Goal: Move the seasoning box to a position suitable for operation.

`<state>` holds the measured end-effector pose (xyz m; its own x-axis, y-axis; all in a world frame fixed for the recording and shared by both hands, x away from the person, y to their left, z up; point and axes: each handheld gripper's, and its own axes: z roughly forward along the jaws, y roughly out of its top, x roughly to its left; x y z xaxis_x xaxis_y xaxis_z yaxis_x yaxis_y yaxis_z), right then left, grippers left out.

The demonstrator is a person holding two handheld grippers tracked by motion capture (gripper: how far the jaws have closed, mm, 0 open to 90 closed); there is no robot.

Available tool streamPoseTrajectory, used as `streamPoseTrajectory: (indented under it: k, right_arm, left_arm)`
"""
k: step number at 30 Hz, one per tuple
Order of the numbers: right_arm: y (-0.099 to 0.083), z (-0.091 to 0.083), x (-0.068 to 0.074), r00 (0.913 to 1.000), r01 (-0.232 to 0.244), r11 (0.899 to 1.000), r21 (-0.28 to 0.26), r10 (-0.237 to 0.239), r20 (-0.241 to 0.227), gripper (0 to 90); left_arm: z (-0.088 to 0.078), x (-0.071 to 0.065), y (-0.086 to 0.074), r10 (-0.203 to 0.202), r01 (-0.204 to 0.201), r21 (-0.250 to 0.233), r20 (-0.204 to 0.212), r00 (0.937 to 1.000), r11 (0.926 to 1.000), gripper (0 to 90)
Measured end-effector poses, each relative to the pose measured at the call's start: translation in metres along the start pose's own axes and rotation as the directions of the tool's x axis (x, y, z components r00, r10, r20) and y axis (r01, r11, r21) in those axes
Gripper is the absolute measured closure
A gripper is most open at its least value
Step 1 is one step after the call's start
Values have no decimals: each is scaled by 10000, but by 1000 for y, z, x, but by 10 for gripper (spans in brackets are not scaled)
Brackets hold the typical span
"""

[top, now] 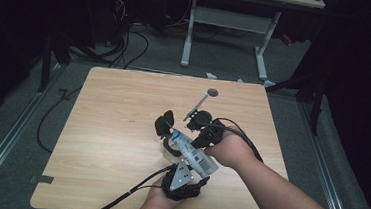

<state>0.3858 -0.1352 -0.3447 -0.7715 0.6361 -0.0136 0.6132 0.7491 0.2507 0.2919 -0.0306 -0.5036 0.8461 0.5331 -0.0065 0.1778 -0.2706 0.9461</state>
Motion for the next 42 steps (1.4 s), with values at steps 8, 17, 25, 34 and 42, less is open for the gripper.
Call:
streamPoseTrajectory:
  k: [8,17,25,34,42]
  right_arm:
    - [1,-1,0,10000,47,10000,2,-47,17,900]
    - [2,-3,0,10000,41,10000,-19,-41,33,900]
    - [5,-2,2,10000,87,10000,0,-87,46,900]
    - [7,-1,3,9999,161,9999,7,-161,44,900]
    - [7,-2,3,9998,188,9998,-26,-188,70,900]
  left_arm:
    - [-1,-1,1,149,-150,-77,-135,9998,9999,482]
    - [-2,-2,4,226,-229,-159,-173,9996,9996,495]
    - [-2,-1,4,234,-239,-200,-212,9995,9995,498]
    - [-3,0,4,254,-261,-236,-287,9993,9994,501]
    - [-3,0,5,295,-304,-257,-320,9991,9992,507]
